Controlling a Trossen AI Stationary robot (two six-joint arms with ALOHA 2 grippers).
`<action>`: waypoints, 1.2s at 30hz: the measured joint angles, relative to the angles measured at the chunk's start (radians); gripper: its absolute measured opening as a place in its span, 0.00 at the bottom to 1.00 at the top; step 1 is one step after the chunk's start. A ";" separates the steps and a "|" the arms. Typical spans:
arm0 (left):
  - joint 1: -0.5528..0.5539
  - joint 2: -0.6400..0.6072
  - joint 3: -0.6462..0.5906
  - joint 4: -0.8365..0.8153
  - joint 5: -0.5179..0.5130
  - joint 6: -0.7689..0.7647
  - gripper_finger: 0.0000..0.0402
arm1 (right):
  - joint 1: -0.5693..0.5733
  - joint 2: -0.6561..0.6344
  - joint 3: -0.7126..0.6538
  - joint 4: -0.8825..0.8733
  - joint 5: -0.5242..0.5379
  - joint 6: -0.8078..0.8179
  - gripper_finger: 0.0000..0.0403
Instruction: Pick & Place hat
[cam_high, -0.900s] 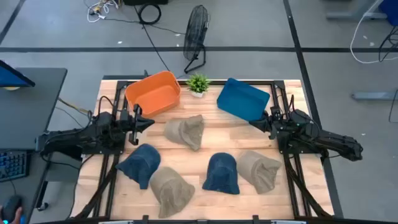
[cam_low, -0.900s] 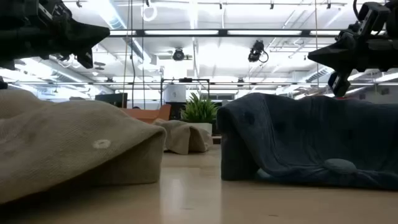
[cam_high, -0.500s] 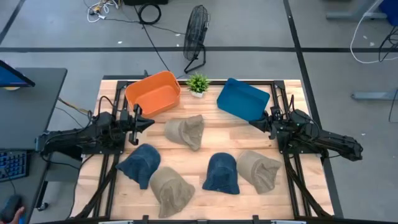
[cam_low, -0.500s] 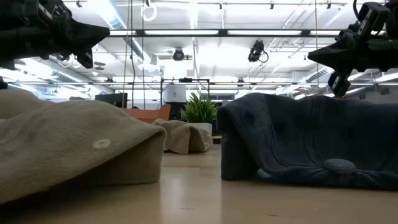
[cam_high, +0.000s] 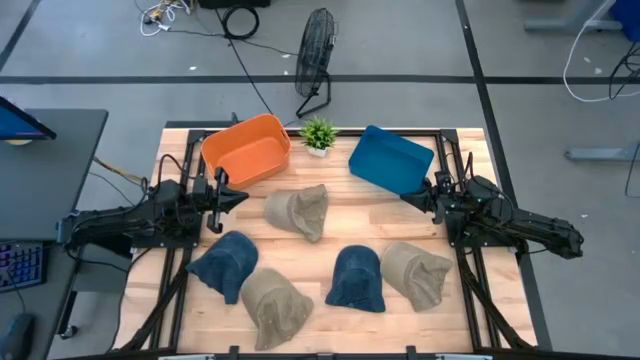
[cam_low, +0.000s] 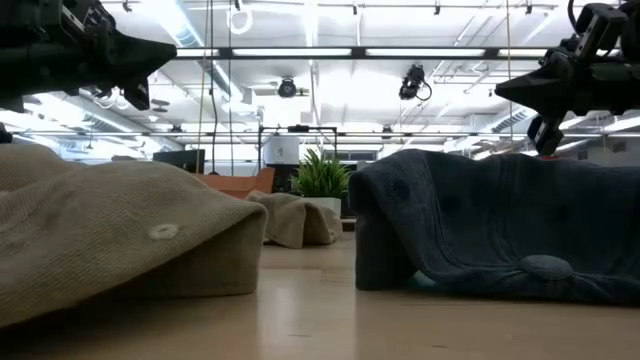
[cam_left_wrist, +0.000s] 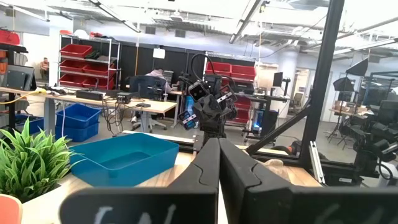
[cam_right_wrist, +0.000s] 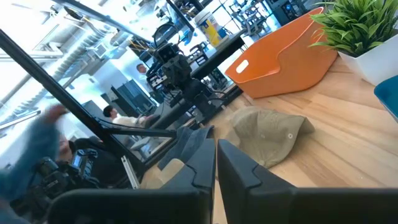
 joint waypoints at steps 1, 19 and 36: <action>0.000 0.000 0.000 0.000 0.000 0.000 0.01 | 0.000 0.000 0.000 0.000 0.000 0.000 0.06; 0.001 0.000 0.000 0.000 -0.068 0.026 0.01 | 0.000 0.000 0.000 0.000 -0.008 0.004 0.06; 0.000 0.000 0.000 0.009 -0.069 0.022 0.01 | 0.000 0.000 0.000 0.000 -0.008 -0.048 0.06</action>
